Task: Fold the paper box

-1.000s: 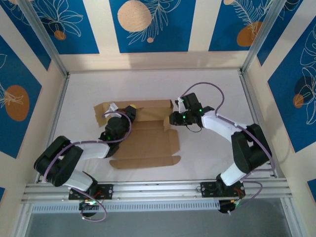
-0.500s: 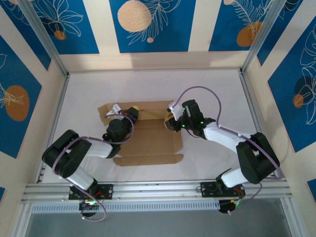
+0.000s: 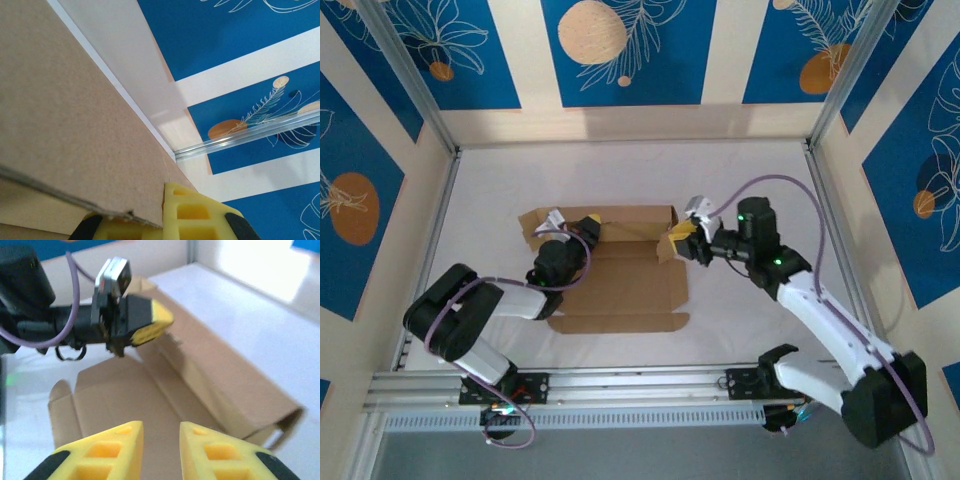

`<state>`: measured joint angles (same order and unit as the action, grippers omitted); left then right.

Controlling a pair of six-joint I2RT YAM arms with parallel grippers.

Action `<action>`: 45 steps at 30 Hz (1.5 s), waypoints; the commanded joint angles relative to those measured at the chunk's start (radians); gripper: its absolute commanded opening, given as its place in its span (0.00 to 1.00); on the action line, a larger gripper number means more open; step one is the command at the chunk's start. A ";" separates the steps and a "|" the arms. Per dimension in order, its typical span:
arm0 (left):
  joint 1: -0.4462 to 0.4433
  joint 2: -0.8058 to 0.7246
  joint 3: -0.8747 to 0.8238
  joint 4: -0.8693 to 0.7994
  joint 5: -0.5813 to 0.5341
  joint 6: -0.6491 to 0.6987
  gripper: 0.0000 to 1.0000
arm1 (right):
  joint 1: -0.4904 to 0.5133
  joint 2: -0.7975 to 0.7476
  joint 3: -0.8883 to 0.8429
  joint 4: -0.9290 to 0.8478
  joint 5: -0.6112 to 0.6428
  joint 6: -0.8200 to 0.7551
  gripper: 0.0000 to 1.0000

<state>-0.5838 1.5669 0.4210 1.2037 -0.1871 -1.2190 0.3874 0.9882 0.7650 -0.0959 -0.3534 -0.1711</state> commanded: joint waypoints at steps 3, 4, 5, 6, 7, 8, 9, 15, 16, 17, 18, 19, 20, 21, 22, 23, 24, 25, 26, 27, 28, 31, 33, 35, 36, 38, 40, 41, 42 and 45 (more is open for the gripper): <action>0.008 -0.018 0.018 -0.023 0.034 0.068 0.00 | -0.056 0.037 -0.021 -0.062 0.340 -0.132 0.19; 0.008 -0.019 0.018 -0.023 0.035 0.070 0.00 | -0.056 0.076 -0.012 -0.092 0.342 -0.189 0.20; 0.008 -0.023 0.018 -0.024 0.037 0.074 0.00 | -0.053 0.111 -0.013 -0.100 0.339 -0.238 0.21; 0.008 -0.026 0.018 -0.026 0.037 0.075 0.00 | -0.050 0.141 -0.018 -0.095 0.335 -0.268 0.23; 0.008 -0.029 0.018 -0.032 0.035 0.075 0.00 | -0.050 0.170 -0.027 -0.080 0.313 -0.292 0.27; 0.008 -0.031 0.019 -0.034 0.035 0.074 0.00 | -0.049 0.189 -0.041 -0.058 0.271 -0.317 0.30; 0.009 -0.034 0.019 -0.038 0.036 0.074 0.00 | -0.045 0.201 -0.059 -0.027 0.232 -0.347 0.32; 0.008 -0.038 0.023 -0.050 0.047 0.061 0.00 | -0.007 0.294 -0.092 0.130 0.218 -0.398 0.43; 0.009 -0.036 0.024 -0.048 0.048 0.056 0.00 | -0.006 0.319 -0.084 0.144 0.229 -0.394 0.43; 0.009 -0.033 0.022 -0.042 0.046 0.054 0.00 | -0.004 0.340 -0.078 0.154 0.228 -0.393 0.43; 0.008 -0.032 0.021 -0.038 0.047 0.050 0.00 | -0.001 0.361 -0.071 0.161 0.221 -0.396 0.43; 0.008 -0.031 0.019 -0.038 0.045 0.046 0.00 | 0.000 0.384 -0.065 0.167 0.215 -0.397 0.43; 0.009 -0.030 0.019 -0.036 0.046 0.044 0.00 | 0.004 0.404 -0.063 0.183 0.216 -0.397 0.44; 0.008 -0.031 0.020 -0.037 0.046 0.043 0.00 | 0.007 0.420 -0.062 0.203 0.221 -0.397 0.44; 0.009 -0.031 0.020 -0.037 0.047 0.039 0.00 | 0.010 0.440 -0.060 0.224 0.229 -0.391 0.44; 0.007 -0.030 0.021 -0.036 0.049 0.035 0.00 | 0.012 0.457 -0.056 0.244 0.232 -0.383 0.44; 0.008 -0.028 0.021 -0.033 0.051 0.032 0.00 | 0.012 0.476 -0.049 0.263 0.232 -0.371 0.45; 0.008 -0.028 0.020 -0.031 0.052 0.029 0.00 | 0.015 0.492 -0.038 0.275 0.243 -0.358 0.45; 0.009 -0.027 0.021 -0.029 0.052 0.026 0.00 | 0.016 0.506 -0.024 0.282 0.252 -0.343 0.45; 0.009 -0.027 0.019 -0.026 0.052 0.025 0.00 | 0.018 0.523 -0.008 0.290 0.258 -0.322 0.45; 0.009 -0.028 0.019 -0.025 0.050 0.024 0.00 | 0.019 0.532 -0.002 0.301 0.260 -0.308 0.48; 0.008 -0.024 0.014 -0.018 0.047 0.019 0.00 | 0.031 0.557 0.017 0.324 0.260 -0.284 0.48; 0.009 -0.021 0.012 -0.012 0.048 0.015 0.00 | 0.042 0.575 0.029 0.322 0.260 -0.276 0.48; 0.008 -0.015 0.012 -0.005 0.048 0.012 0.00 | 0.056 0.588 0.038 0.320 0.270 -0.274 0.47; 0.008 -0.012 0.010 -0.002 0.048 0.010 0.00 | 0.064 0.591 0.040 0.321 0.279 -0.275 0.47; 0.009 -0.003 0.010 0.007 0.046 0.001 0.00 | 0.077 0.599 0.047 0.322 0.311 -0.271 0.47; 0.008 0.003 0.010 0.017 0.047 -0.004 0.00 | 0.083 0.602 0.055 0.316 0.335 -0.258 0.47; 0.007 0.007 0.010 0.023 0.048 -0.007 0.00 | 0.089 0.601 0.057 0.315 0.353 -0.238 0.47; 0.008 0.008 0.010 0.025 0.047 -0.010 0.00 | 0.091 0.601 0.061 0.311 0.356 -0.229 0.47; 0.008 0.007 0.012 0.029 0.046 -0.014 0.00 | 0.094 0.601 0.066 0.307 0.378 -0.203 0.52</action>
<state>-0.5732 1.5555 0.4274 1.2045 -0.1692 -1.2316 0.4652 1.5826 0.7937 0.1749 0.0097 -0.4152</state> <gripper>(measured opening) 0.045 0.486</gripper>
